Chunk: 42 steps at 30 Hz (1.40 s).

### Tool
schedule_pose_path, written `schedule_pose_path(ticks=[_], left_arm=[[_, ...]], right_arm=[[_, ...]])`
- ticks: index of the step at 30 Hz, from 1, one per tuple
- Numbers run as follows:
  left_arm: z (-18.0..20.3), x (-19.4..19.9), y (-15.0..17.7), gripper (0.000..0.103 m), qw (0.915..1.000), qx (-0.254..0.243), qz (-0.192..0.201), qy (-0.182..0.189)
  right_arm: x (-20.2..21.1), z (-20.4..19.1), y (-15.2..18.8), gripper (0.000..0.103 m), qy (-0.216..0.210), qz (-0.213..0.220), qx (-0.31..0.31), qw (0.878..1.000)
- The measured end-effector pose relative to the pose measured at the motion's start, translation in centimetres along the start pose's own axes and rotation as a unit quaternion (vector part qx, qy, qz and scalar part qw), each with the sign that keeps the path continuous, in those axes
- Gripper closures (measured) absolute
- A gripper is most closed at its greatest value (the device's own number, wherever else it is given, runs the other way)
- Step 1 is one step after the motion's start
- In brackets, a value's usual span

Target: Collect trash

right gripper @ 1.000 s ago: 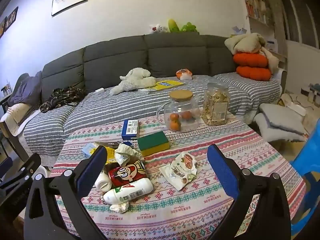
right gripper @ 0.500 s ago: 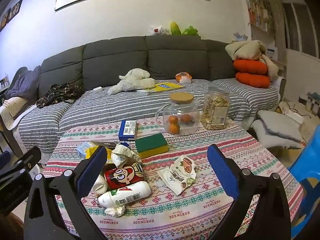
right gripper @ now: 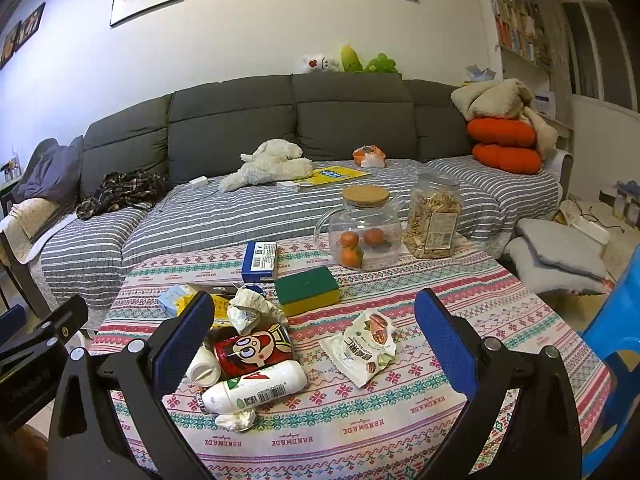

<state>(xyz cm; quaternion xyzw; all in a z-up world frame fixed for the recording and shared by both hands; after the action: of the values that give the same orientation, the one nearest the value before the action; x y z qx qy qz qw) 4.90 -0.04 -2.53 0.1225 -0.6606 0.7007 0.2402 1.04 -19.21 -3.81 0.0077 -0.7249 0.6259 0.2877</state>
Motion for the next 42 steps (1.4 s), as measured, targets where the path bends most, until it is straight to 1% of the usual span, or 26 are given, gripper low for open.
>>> schedule_pose_path(ticks=[42], left_arm=[[-0.09, -0.04, 0.24, 0.007, 1.0000, -0.004, -0.005, 0.000]], right_arm=[[0.19, 0.15, 0.13, 0.006, -0.005, -0.004, -0.002, 1.000]])
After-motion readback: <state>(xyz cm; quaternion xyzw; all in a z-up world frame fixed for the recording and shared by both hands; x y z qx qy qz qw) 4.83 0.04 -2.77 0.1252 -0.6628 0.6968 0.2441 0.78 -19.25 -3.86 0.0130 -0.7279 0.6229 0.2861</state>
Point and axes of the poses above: each gripper's, at about its wrist camera, not at the fingertips, and x roughly against the way its jaws point, z to its right, y to its underside, the point moved 3 cm from there along -x, roughly the way its jaws point, and after that the axes turned 6 degrees about y, right-handed, at the moved point
